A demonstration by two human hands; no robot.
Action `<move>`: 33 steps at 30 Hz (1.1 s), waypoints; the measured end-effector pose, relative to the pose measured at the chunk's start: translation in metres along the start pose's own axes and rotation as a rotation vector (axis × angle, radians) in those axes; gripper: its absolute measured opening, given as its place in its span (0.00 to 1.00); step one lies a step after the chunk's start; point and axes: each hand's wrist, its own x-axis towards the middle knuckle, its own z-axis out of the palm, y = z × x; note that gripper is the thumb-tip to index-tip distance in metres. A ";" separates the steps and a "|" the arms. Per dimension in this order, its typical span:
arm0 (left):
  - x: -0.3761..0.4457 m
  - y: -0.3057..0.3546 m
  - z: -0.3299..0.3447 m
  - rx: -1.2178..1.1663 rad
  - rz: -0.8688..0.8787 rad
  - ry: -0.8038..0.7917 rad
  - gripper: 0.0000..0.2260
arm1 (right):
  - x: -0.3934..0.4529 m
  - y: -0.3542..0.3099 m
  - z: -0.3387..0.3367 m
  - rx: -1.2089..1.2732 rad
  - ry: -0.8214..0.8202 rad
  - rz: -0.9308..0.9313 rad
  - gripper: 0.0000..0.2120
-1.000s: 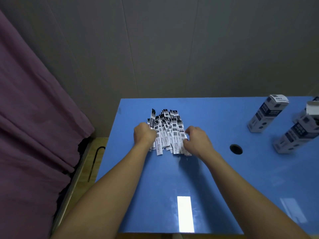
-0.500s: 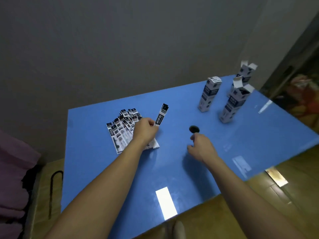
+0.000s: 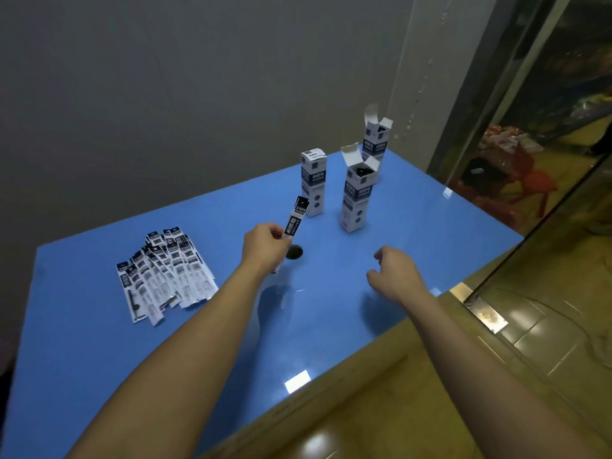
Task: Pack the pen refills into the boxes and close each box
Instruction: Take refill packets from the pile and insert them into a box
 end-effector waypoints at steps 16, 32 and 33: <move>0.000 0.055 0.080 -0.141 -0.152 0.238 0.02 | 0.082 0.090 -0.067 -0.024 -0.130 -0.196 0.23; 0.070 0.058 0.115 -0.264 -0.180 0.360 0.03 | 0.200 0.040 -0.060 0.204 -0.293 -0.384 0.36; 0.073 0.056 0.114 -0.265 -0.185 0.346 0.03 | 0.206 0.035 -0.060 0.248 -0.306 -0.388 0.38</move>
